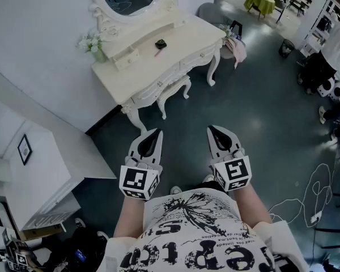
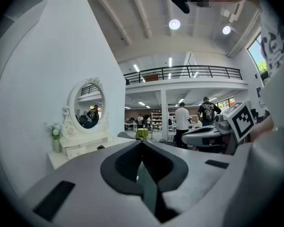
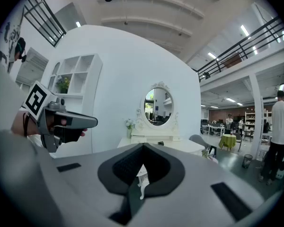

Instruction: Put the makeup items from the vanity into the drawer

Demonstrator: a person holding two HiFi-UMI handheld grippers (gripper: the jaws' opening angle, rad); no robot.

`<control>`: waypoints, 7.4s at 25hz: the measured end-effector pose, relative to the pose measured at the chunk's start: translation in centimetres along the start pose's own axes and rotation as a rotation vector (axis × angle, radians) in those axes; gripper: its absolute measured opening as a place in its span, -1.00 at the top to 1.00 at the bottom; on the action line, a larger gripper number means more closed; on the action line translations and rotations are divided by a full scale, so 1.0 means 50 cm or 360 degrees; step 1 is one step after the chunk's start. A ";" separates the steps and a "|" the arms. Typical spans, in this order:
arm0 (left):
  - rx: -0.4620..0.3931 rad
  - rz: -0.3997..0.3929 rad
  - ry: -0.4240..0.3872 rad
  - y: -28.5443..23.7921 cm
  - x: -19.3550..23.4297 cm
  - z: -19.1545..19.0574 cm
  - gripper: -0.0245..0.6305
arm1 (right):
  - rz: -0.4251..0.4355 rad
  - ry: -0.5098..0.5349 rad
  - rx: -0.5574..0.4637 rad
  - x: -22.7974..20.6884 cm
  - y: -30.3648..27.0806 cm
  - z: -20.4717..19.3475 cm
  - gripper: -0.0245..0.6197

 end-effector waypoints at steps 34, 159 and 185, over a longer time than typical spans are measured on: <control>0.0122 0.0323 0.0165 -0.160 0.220 -0.030 0.86 | 0.0278 0.0058 0.0078 -0.080 -0.362 0.052 0.87; 0.0246 0.1135 0.0763 -0.552 0.900 -0.045 0.86 | 0.1406 0.0791 0.0965 0.052 -1.492 0.233 0.14; 0.0320 0.0660 0.0612 -0.820 0.915 0.018 0.87 | 0.0596 0.0378 0.1149 -0.362 -1.520 0.168 0.11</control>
Point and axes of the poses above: the fingertips, and each gripper's own axes: y backward along the fingers, x to its left, z out of its top, the point moved 9 cm from there along y, backward along the fingers, and after that the axes turned 9 degrees about x, right-handed, at the moved point
